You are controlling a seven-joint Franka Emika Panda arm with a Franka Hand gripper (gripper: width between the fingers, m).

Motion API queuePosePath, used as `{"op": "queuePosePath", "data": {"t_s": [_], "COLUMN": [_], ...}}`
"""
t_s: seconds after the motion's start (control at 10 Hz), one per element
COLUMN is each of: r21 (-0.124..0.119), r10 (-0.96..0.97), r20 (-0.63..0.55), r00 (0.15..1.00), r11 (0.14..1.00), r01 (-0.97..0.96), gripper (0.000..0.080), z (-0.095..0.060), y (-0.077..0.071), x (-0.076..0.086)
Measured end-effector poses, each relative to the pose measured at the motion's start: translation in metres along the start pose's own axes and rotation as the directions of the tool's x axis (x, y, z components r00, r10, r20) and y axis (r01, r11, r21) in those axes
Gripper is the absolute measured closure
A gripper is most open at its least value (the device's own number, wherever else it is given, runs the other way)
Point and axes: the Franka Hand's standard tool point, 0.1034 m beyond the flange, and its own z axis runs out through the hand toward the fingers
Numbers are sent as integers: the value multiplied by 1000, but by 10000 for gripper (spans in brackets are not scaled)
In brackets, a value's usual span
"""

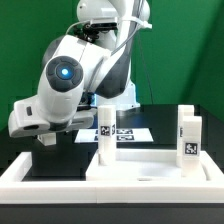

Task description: Assemble desk

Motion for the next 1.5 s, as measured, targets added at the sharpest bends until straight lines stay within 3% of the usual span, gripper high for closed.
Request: {"op": "queuePosePath", "data": {"t_s": [0.2,0.4,0.5,0.6,1.2,1.3,1.5], "r21": [2,2,3,3,8,33,67], "r10": [7,7,7,7,3,1,18], "r20": [6,7,7,7,9,25,9], "r00": [1000,1000,1000,1000,1000,1000,1000], "r11": [1000,1000,1000,1000,1000,999,998], "r01": [-7,-7,-7,-7,-3,-2,-18], "gripper": [150,416,416,511,511,511,509], "z": [3,4,4,4,1,-19,-73], "y": [4,4,4,4,4,6,5], "x": [0,0,0,0,-2,-13,-34]}}
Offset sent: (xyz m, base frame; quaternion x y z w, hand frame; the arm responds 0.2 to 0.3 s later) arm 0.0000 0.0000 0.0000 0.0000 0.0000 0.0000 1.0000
